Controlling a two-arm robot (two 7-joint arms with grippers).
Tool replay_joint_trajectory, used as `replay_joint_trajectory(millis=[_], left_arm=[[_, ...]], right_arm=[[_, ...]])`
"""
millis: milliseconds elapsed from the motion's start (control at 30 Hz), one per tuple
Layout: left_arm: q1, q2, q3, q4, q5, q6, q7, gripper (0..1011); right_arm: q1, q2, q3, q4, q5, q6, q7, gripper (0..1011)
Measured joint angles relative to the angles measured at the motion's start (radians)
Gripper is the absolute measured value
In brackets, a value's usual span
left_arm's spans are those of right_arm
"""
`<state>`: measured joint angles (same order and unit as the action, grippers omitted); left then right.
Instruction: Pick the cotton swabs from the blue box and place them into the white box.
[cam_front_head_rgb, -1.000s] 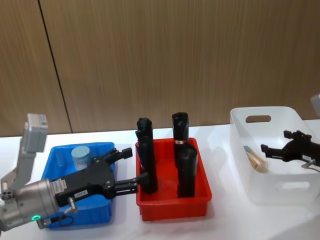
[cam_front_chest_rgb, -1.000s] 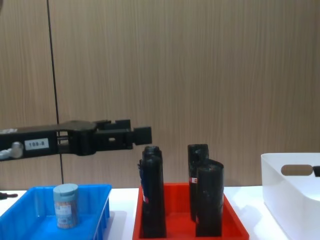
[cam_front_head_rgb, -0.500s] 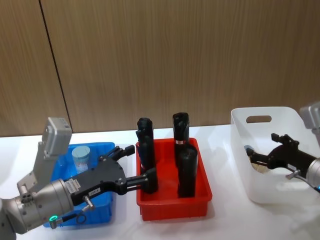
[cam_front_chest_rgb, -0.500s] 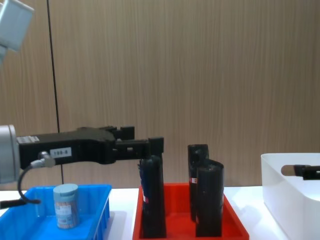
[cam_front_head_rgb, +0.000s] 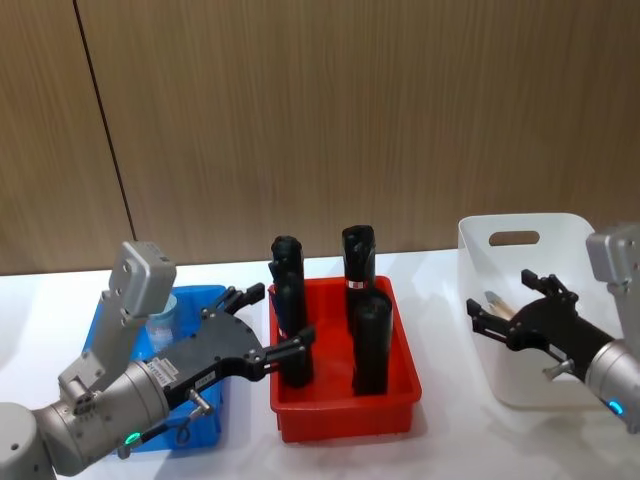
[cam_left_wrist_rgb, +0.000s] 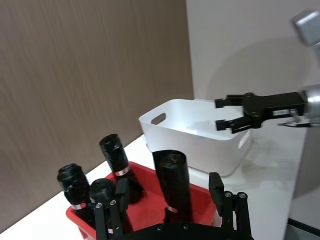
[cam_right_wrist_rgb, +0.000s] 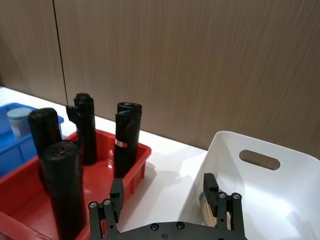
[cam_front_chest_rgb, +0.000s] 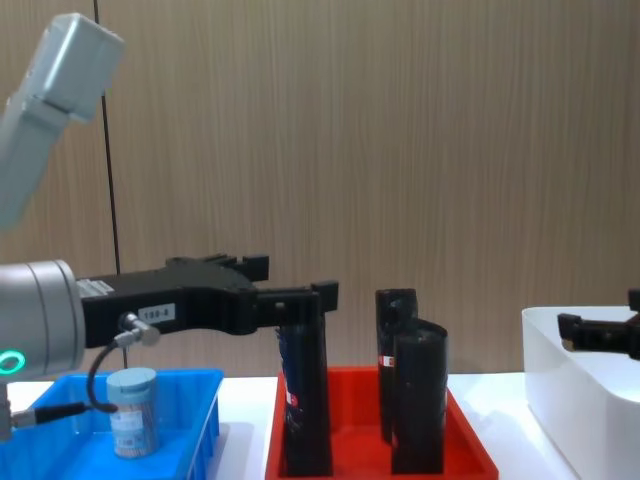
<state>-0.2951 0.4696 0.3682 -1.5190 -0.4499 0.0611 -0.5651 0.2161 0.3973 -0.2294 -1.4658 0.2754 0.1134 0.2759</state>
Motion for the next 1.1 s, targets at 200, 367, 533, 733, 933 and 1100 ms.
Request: replay_joint_trajectory(millis=[200,367,533,733,933,1100], left_arm=[[0.008,-0.013,0.012,-0.015,0.035,-0.007,0.079,1004],[0.016,-0.024,0.024,-0.029,0.067,-0.013,0.15,1004],[0.022,-0.033,0.033,-0.041,0.093,-0.018,0.209,1004],[0.031,-0.046,0.045,-0.056,0.131,-0.024,0.289,1004],[0.039,-0.059,0.058,-0.072,0.166,-0.031,0.369,1004],[0.045,-0.068,0.067,-0.083,0.194,-0.036,0.43,1004]], right_arm=[[-0.06,-0.016,0.001,-0.078,0.003,-0.02,-0.054,1001],[-0.111,-0.029,0.002,-0.145,0.006,-0.038,-0.101,1001],[-0.157,-0.041,0.003,-0.204,0.009,-0.054,-0.142,1001],[-0.207,-0.054,0.004,-0.27,0.011,-0.072,-0.187,1001],[-0.228,-0.059,0.004,-0.298,0.012,-0.079,-0.207,1001],[-0.231,-0.06,0.004,-0.3,0.012,-0.079,-0.21,1001]])
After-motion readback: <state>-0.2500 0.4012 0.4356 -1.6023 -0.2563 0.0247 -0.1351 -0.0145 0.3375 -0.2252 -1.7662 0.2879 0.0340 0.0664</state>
